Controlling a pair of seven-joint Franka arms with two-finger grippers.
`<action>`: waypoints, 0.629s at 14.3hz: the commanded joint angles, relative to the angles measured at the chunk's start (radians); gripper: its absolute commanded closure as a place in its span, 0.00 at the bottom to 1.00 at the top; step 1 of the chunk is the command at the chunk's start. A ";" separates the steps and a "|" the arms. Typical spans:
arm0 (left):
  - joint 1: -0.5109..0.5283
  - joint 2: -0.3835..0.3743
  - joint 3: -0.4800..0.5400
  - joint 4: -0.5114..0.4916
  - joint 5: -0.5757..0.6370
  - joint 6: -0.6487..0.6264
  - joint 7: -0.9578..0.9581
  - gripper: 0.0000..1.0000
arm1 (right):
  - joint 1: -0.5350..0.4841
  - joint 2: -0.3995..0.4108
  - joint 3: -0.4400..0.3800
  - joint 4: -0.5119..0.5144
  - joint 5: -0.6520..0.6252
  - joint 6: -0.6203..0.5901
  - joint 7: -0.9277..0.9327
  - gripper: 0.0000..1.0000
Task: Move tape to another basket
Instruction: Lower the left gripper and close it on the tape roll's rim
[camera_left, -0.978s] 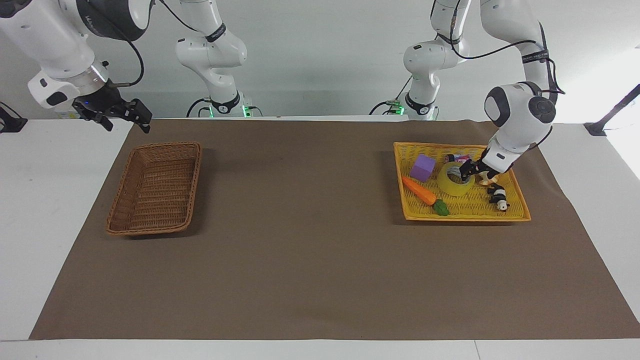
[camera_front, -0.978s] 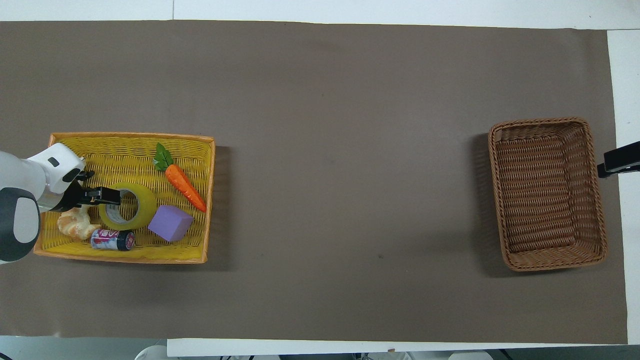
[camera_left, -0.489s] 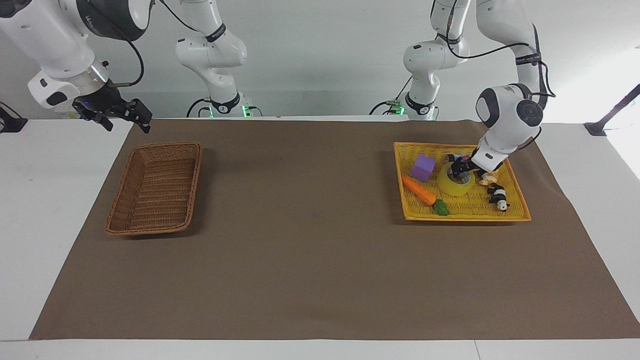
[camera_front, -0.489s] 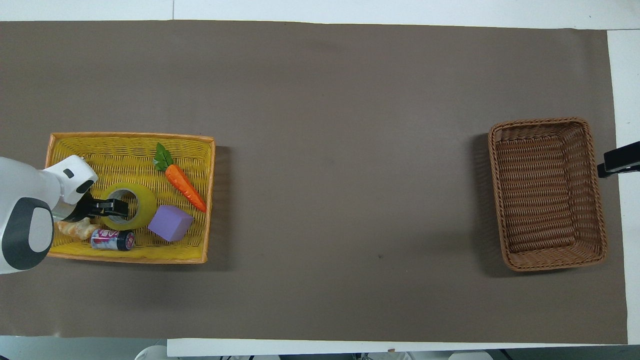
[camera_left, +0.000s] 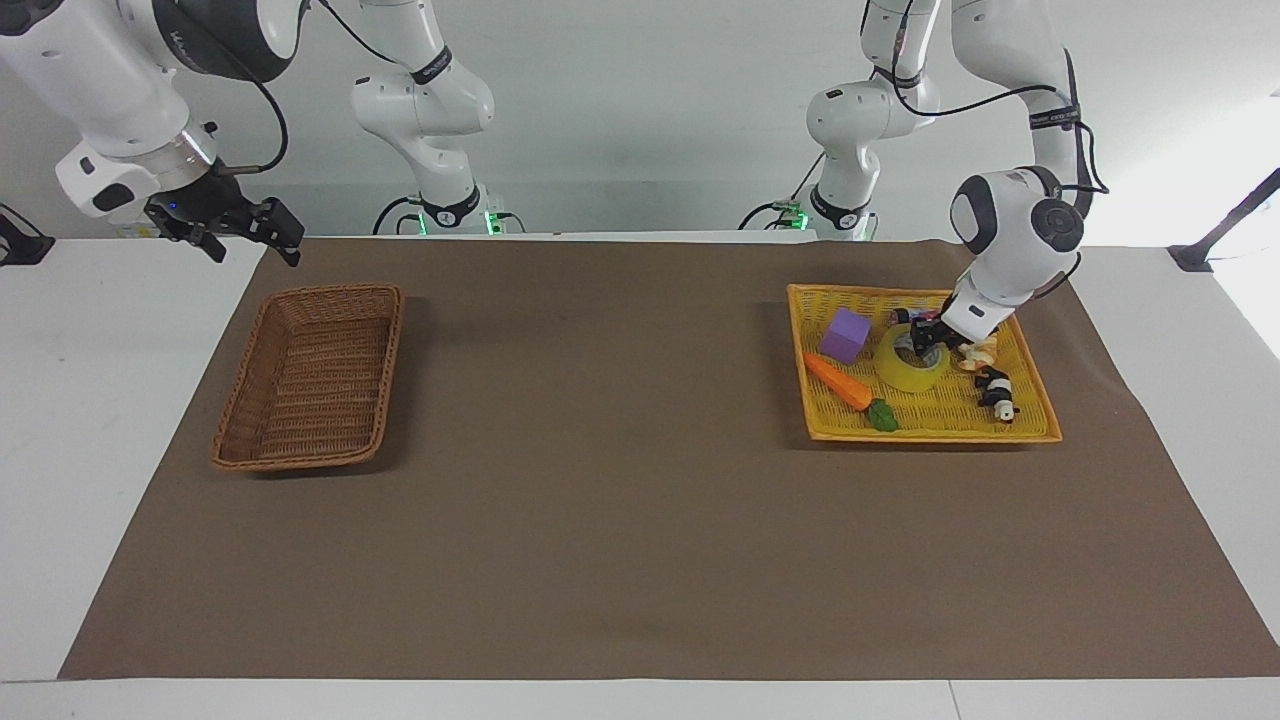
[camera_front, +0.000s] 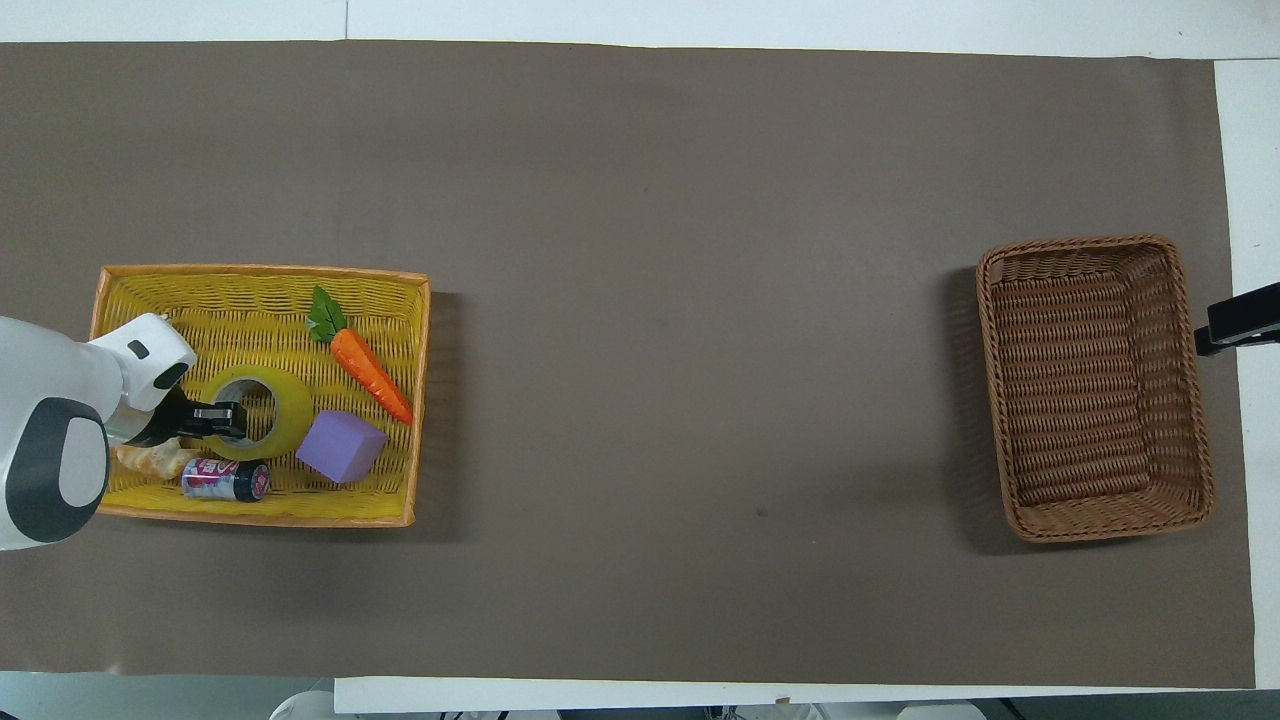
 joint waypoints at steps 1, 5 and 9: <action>-0.008 -0.022 0.008 -0.041 0.014 0.032 -0.007 0.54 | -0.010 -0.013 0.008 -0.009 -0.010 -0.002 -0.015 0.00; -0.005 -0.022 0.008 -0.045 0.014 0.034 -0.007 0.53 | -0.010 -0.013 0.008 -0.009 -0.008 -0.002 -0.015 0.00; -0.010 -0.029 0.007 -0.059 0.012 0.031 -0.007 0.87 | -0.010 -0.013 0.008 -0.009 -0.008 0.000 -0.013 0.00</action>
